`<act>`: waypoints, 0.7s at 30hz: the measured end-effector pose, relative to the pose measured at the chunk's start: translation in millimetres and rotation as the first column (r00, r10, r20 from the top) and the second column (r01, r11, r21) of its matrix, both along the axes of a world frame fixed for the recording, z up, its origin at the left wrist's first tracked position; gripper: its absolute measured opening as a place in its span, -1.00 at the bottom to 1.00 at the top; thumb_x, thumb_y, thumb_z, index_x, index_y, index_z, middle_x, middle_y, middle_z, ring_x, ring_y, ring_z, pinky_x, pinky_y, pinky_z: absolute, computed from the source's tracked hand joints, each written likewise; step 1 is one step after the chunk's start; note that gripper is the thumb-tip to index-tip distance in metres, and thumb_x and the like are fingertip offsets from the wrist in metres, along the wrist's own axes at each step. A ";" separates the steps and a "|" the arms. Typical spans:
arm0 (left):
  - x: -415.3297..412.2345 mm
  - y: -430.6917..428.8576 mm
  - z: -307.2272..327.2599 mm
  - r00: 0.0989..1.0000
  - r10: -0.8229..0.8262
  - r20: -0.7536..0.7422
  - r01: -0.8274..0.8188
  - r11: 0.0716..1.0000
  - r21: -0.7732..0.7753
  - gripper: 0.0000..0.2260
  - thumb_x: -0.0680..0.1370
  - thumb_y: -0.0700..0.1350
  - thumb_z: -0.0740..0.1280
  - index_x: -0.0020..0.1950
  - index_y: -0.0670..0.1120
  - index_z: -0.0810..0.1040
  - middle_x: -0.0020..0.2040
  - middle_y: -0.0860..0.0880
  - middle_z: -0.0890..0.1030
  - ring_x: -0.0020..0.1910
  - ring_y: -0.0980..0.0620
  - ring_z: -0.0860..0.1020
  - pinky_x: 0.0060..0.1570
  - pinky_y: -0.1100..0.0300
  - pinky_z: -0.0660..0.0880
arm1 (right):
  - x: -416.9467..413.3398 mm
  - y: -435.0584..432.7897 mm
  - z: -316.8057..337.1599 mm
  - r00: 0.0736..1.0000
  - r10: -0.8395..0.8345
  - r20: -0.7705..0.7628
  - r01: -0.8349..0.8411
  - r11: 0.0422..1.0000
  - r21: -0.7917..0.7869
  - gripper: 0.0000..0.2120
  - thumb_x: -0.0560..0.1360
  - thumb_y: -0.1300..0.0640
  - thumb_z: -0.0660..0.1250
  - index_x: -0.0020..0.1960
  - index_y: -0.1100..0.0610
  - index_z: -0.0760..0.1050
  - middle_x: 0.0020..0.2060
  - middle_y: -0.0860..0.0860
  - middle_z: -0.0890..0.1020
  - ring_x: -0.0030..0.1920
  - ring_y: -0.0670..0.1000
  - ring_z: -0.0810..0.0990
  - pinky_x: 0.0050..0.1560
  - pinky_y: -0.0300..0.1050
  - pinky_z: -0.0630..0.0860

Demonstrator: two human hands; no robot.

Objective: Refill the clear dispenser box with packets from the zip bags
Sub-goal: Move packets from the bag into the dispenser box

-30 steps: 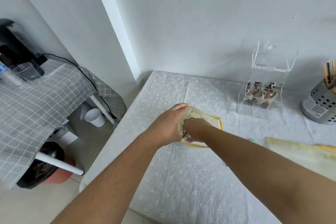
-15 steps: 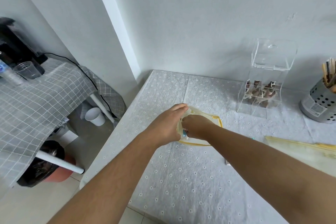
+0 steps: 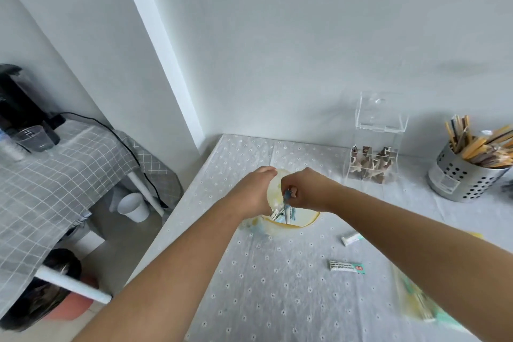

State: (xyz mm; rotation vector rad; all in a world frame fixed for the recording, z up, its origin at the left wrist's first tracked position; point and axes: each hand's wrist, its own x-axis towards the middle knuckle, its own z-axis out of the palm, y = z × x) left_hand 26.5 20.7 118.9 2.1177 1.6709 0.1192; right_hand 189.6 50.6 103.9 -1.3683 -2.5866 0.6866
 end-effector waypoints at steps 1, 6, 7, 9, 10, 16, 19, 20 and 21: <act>4.1 4.3 1.2 1.000 -0.005 -0.006 0.005 1.000 0.001 -0.21 0.33 -0.29 0.45 0.50 -0.13 0.19 0.52 0.04 0.16 0.41 0.05 0.30 0.30 0.25 0.32 | 7.3 2.4 6.1 0.999 -0.032 -0.023 0.032 0.999 0.006 -0.93 0.41 0.16 0.37 -0.10 0.09 0.59 -0.28 -0.05 0.55 -0.23 -0.05 0.47 -0.29 -0.28 0.37; 27.9 21.9 3.1 0.996 -0.044 -0.074 0.045 0.999 0.012 -0.20 0.34 -0.26 0.47 0.51 -0.15 0.16 0.53 0.01 0.13 0.44 0.02 0.26 0.35 0.24 0.27 | 52.8 14.7 37.6 0.931 -0.273 -0.242 0.252 0.961 -0.113 -0.86 0.35 0.18 0.50 -0.28 0.11 0.54 -0.51 -0.09 0.53 -0.56 -0.21 0.47 -0.50 -0.41 0.35; 31.7 24.2 2.4 0.995 -0.048 -0.082 0.049 0.999 0.011 -0.21 0.34 -0.26 0.46 0.50 -0.16 0.17 0.53 0.00 0.13 0.44 0.02 0.26 0.36 0.23 0.27 | 62.2 17.5 42.8 0.909 -0.317 -0.270 0.290 0.947 -0.138 -0.83 0.34 0.18 0.52 -0.30 0.11 0.52 -0.54 -0.09 0.52 -0.61 -0.22 0.44 -0.52 -0.40 0.35; 40.4 28.1 0.9 0.994 -0.051 -0.095 0.053 0.999 0.013 -0.23 0.34 -0.26 0.45 0.49 -0.16 0.18 0.52 0.00 0.14 0.43 0.03 0.27 0.35 0.23 0.28 | 84.1 24.5 50.8 0.863 -0.394 -0.315 0.361 0.919 -0.159 -0.78 0.33 0.19 0.52 -0.36 0.09 0.49 -0.58 -0.07 0.51 -0.64 -0.21 0.42 -0.52 -0.30 0.39; 44.1 29.6 0.1 0.994 -0.046 -0.099 0.048 0.999 0.014 -0.24 0.35 -0.26 0.44 0.49 -0.16 0.19 0.52 0.00 0.14 0.43 0.03 0.28 0.35 0.22 0.29 | 95.1 28.8 53.3 0.845 -0.423 -0.328 0.395 0.906 -0.153 -0.78 0.33 0.19 0.52 -0.37 0.09 0.49 -0.59 -0.06 0.51 -0.64 -0.18 0.43 -0.51 -0.27 0.42; 59.9 34.6 -2.9 0.994 0.012 -0.112 -0.010 1.000 0.018 -0.25 0.34 -0.25 0.44 0.48 -0.15 0.22 0.51 0.00 0.17 0.42 0.04 0.29 0.33 0.26 0.28 | 147.5 61.7 49.3 0.777 -0.533 -0.335 0.526 0.842 -0.120 -0.86 0.36 0.19 0.49 -0.27 0.19 0.54 -0.50 0.02 0.51 -0.62 -0.11 0.43 -0.60 -0.33 0.37; 63.6 37.0 -2.9 0.993 0.042 -0.107 -0.040 0.999 0.024 -0.26 0.34 -0.26 0.43 0.48 -0.14 0.22 0.51 0.03 0.18 0.41 0.05 0.30 0.30 0.26 0.31 | 158.1 78.9 33.3 0.779 -0.562 -0.278 0.564 0.822 -0.080 -0.89 0.37 0.20 0.46 -0.20 0.23 0.56 -0.40 0.03 0.53 -0.50 -0.03 0.45 -0.49 -0.25 0.43; 64.4 38.4 -2.4 0.994 0.052 -0.098 -0.049 0.998 0.025 -0.26 0.35 -0.27 0.42 0.48 -0.13 0.22 0.50 0.04 0.18 0.40 0.05 0.30 0.27 0.28 0.32 | 159.6 84.2 26.0 0.784 -0.571 -0.244 0.574 0.816 -0.066 -0.90 0.38 0.20 0.45 -0.20 0.23 0.57 -0.36 0.04 0.55 -0.46 0.00 0.48 -0.44 -0.21 0.46; 64.6 39.9 -2.0 0.994 0.061 -0.088 -0.059 0.998 0.026 -0.27 0.35 -0.27 0.41 0.49 -0.12 0.22 0.50 0.05 0.18 0.40 0.06 0.31 0.24 0.30 0.32 | 160.1 89.0 18.7 0.785 -0.582 -0.212 0.584 0.809 -0.058 -0.91 0.38 0.20 0.44 -0.21 0.22 0.57 -0.32 0.06 0.56 -0.42 0.03 0.51 -0.40 -0.18 0.50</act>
